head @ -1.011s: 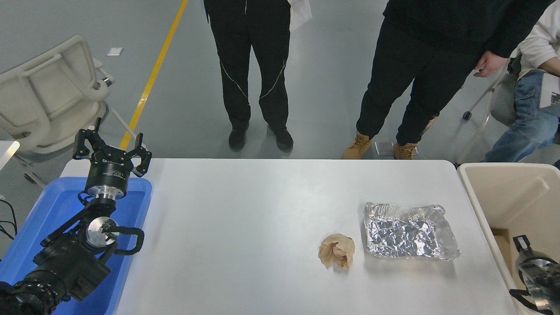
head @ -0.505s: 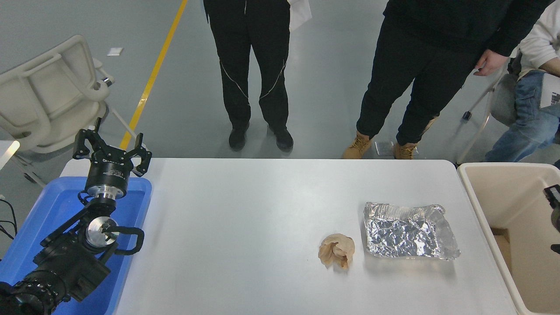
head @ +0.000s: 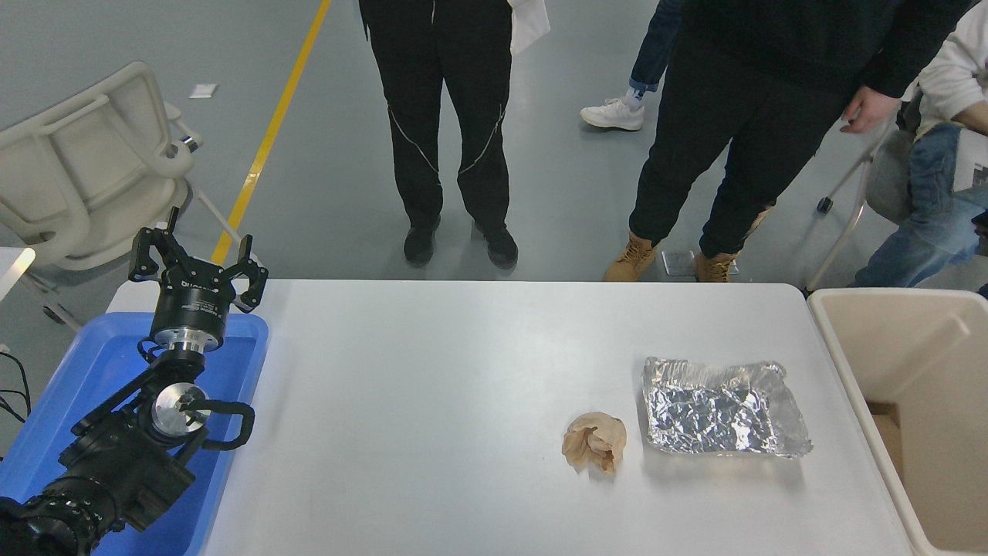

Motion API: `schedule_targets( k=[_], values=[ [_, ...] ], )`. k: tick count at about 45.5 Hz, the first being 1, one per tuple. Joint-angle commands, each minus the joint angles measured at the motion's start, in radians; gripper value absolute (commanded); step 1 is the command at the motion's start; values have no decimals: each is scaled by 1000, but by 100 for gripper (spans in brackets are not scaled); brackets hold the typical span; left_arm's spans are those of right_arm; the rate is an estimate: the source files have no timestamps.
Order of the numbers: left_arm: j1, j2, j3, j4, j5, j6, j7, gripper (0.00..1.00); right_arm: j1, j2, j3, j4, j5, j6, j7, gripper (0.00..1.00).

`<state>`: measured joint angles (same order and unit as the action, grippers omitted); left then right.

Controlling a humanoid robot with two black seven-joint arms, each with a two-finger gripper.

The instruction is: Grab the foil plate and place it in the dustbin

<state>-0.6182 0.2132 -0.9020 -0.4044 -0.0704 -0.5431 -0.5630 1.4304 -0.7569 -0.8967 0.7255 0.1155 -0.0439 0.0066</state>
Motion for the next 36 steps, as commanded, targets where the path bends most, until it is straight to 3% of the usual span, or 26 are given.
schedule_targets(
  k=[1,9,19,31,36],
  values=[
    [0,0,0,-1,0,0,0,99,355,-10,-169,222,-2,152,1,100],
    [0,0,0,1,0,0,0,99,570,40,-195,328,-4,464,0,100],
    [0,0,0,1,0,0,0,99,743,155,-329,483,-4,545,0,100],
    [0,0,0,-1,0,0,0,99,909,215,-349,615,-57,821,0,100],
    [0,0,0,-1,0,0,0,99,976,267,-405,660,-56,829,1,100]
  ],
)
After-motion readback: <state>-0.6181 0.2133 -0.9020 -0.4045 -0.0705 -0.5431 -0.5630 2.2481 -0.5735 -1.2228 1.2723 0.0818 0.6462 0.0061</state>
